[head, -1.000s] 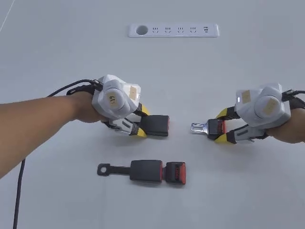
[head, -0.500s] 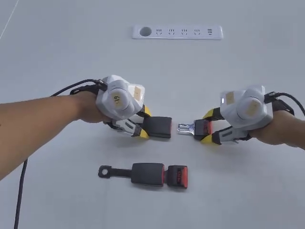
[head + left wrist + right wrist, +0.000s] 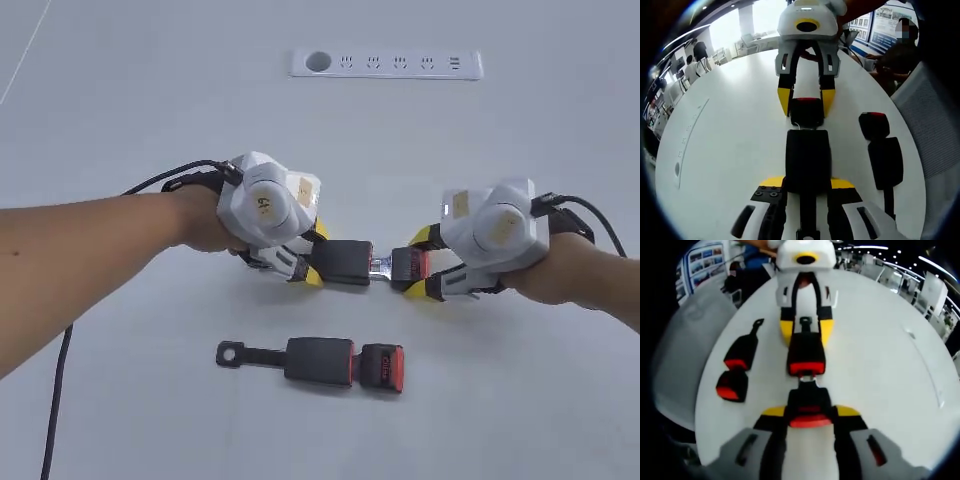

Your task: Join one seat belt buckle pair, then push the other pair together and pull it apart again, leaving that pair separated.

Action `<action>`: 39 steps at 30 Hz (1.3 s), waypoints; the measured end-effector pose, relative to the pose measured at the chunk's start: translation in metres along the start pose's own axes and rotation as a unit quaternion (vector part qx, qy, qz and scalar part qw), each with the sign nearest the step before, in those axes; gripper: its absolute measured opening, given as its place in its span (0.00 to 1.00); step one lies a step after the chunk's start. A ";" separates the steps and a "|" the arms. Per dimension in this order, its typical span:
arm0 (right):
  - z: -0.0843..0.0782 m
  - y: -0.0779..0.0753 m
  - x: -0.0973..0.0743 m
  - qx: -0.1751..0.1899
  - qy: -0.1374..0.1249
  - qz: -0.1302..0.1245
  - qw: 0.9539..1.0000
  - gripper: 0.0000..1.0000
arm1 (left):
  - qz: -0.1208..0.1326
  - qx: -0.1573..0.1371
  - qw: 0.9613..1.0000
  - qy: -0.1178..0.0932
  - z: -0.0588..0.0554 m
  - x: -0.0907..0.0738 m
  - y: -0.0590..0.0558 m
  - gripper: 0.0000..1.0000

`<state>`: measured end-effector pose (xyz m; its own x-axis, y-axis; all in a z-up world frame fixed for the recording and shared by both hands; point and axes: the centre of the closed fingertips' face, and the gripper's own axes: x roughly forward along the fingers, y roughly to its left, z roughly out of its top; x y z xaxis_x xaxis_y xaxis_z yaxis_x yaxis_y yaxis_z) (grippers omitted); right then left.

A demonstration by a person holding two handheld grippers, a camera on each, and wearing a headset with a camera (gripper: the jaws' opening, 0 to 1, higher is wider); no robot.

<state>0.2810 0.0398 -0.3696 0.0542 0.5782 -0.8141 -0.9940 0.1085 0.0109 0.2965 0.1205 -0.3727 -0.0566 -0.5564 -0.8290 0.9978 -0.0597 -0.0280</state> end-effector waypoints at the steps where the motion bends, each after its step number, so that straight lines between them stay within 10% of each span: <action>1: 0.000 0.000 0.000 0.003 -0.003 -0.002 1.000 0.35 | 0.001 -0.001 1.000 0.001 0.000 0.000 0.000 0.32; 39: 0.022 -0.003 0.018 0.009 -0.015 -0.008 1.000 0.33 | -0.003 0.022 0.999 0.030 0.006 0.002 -0.001 0.32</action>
<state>0.2871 0.0675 -0.3713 0.0729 0.6001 -0.7966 -0.9912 0.1318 0.0085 0.2956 0.1146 -0.3715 -0.0600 -0.5052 -0.8609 0.9949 -0.1007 -0.0102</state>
